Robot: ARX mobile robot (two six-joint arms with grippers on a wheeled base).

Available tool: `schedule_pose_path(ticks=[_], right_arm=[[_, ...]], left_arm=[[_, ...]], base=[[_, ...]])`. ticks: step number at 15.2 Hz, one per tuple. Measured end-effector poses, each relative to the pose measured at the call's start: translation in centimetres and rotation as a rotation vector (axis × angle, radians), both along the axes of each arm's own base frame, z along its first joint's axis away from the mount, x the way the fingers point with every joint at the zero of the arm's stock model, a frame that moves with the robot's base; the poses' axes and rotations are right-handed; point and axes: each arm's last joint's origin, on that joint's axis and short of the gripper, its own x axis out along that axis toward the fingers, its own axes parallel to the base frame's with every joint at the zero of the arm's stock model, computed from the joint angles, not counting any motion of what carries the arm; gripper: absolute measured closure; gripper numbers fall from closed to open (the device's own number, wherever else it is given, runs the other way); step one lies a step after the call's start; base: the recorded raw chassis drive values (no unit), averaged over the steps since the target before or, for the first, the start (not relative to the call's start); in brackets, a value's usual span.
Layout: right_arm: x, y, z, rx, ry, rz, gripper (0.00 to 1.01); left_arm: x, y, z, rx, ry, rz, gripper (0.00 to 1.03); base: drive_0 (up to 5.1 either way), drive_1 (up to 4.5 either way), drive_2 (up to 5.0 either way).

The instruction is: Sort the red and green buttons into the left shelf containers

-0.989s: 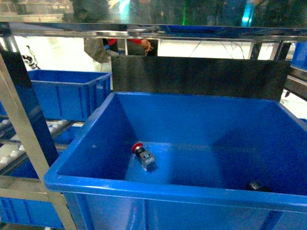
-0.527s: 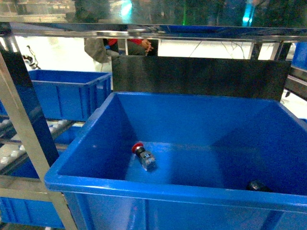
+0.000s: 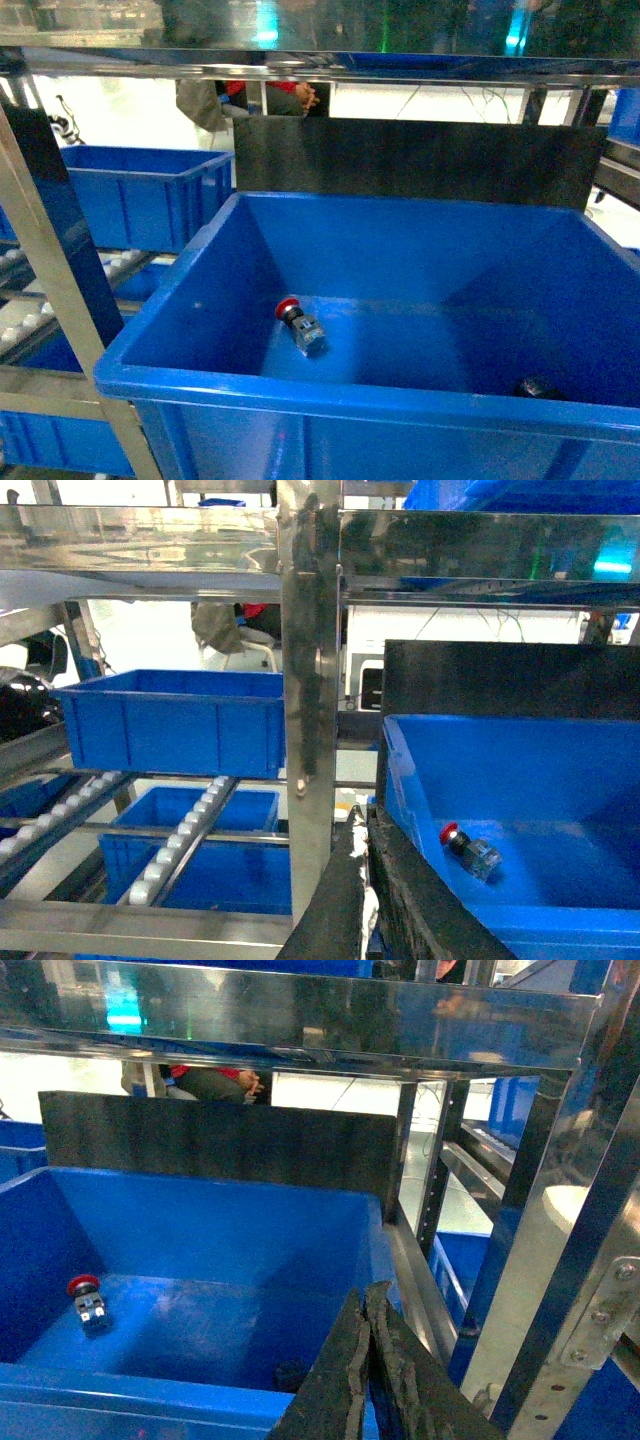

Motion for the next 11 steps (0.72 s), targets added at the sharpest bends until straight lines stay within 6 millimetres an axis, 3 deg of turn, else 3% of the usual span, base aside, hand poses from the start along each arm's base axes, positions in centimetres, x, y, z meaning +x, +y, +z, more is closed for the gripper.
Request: schedule_pose_path(ticks=[1,2,9,10,11], right_arm=[[0.0,0.0,0.0,0.0,0.0,0.0,0.99],[0.0,0.0,0.0,0.0,0.0,0.0,0.9],[0.0,0.0,0.0,0.0,0.0,0.0,0.04],[0.0,0.0,0.0,0.002,0.0,0.0,0.03],[0.0,0.0,0.0,0.002,0.0,0.0,0.03]], left_arm=[[0.0,0.0,0.0,0.0,0.0,0.0,1.01],[0.0,0.0,0.0,0.0,0.0,0.0,0.95],[0.0,0.0,0.0,0.0,0.0,0.0,0.1],[0.0,0.0,0.0,0.0,0.0,0.0,0.03],[0.0,0.0,0.0,0.0,0.0,0.0,0.05]], base=[[0.0,0.0,0.0],[0.0,0.0,0.0],[0.0,0.0,0.0],[0.0,0.0,0.0],[0.0,0.0,0.0]])
